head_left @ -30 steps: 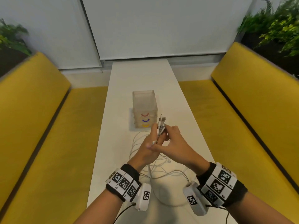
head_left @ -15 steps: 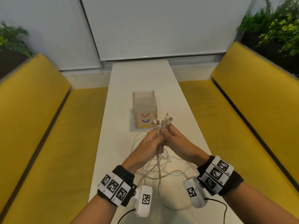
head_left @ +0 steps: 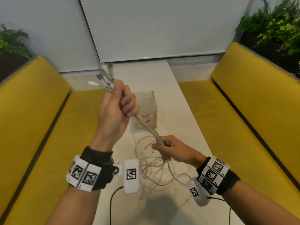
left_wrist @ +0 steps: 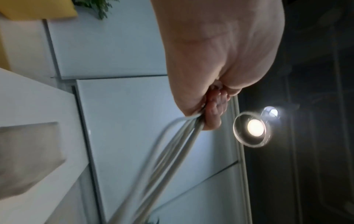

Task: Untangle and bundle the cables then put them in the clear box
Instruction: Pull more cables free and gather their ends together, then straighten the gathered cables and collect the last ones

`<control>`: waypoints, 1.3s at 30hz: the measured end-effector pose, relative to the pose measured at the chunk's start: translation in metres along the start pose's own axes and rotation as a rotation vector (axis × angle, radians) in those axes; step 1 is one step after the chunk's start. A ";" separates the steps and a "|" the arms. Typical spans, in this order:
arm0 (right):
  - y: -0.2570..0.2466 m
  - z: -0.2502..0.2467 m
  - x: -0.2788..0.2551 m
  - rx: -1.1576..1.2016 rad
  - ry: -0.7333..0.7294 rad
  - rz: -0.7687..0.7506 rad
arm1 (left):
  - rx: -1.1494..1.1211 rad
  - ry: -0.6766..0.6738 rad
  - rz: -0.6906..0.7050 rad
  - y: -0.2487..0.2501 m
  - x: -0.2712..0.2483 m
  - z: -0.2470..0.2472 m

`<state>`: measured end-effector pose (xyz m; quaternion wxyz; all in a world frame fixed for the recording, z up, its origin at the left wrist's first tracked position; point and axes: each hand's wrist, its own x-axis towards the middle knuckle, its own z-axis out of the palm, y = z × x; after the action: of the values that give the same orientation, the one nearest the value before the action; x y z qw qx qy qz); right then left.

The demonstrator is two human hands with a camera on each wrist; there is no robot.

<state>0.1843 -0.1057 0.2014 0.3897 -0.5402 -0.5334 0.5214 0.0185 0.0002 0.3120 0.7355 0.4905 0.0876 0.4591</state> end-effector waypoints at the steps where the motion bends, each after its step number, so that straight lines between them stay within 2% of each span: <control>1: 0.006 -0.003 -0.001 0.016 0.005 0.015 | 0.010 0.030 0.052 0.010 0.002 -0.001; 3: 0.008 -0.006 -0.002 0.039 0.011 0.011 | 0.018 0.060 0.117 0.019 0.005 -0.002; 5: 0.004 -0.006 0.000 -0.002 0.025 -0.020 | 0.013 0.041 0.107 0.013 0.005 0.002; 10: -0.033 0.010 0.008 -0.130 0.154 -0.335 | -0.018 -0.027 -0.012 -0.032 -0.009 0.011; 12: -0.038 0.014 0.013 -0.072 0.135 -0.357 | -0.039 -0.024 -0.081 -0.043 -0.016 0.013; 15: -0.033 0.013 0.014 0.016 0.123 -0.254 | -0.042 -0.033 -0.083 -0.039 -0.019 0.010; 17: -0.014 0.002 0.011 0.000 0.096 -0.102 | -0.044 -0.026 -0.014 -0.022 -0.015 0.006; 20: 0.022 -0.015 0.000 -0.018 -0.029 0.049 | -0.022 0.023 0.118 0.009 -0.009 -0.008; 23: 0.052 -0.031 -0.010 -0.039 0.057 0.167 | 0.002 0.107 0.199 0.031 -0.005 -0.029; 25: 0.063 -0.039 -0.015 -0.178 0.154 0.220 | 0.049 0.156 0.218 0.036 -0.004 -0.040; 27: 0.068 -0.044 -0.016 -0.352 0.241 0.221 | 0.196 0.194 0.194 0.034 -0.007 -0.042; 30: 0.069 -0.050 -0.012 -0.589 0.299 0.157 | 0.620 0.204 0.076 0.015 -0.014 -0.030; 32: 0.063 -0.046 -0.007 -0.711 0.275 0.097 | 0.807 0.080 -0.004 -0.005 -0.017 -0.021; 34: 0.051 -0.039 -0.003 -0.784 0.261 0.034 | 0.889 -0.178 -0.106 -0.028 -0.020 -0.019; 36: 0.037 -0.031 0.002 -0.819 0.258 -0.001 | 1.123 -0.443 -0.226 -0.055 -0.022 -0.024; 37: 0.032 -0.027 0.003 -0.823 0.256 -0.008 | 1.238 -0.530 -0.289 -0.068 -0.023 -0.026; 39: 0.023 -0.024 0.006 -0.774 0.252 -0.022 | 1.338 -0.587 -0.378 -0.088 -0.025 -0.031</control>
<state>0.2112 -0.0997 0.1815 0.2255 -0.7007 -0.6443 0.2077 0.0381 -0.0076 0.2173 0.3402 0.9113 0.2307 0.0244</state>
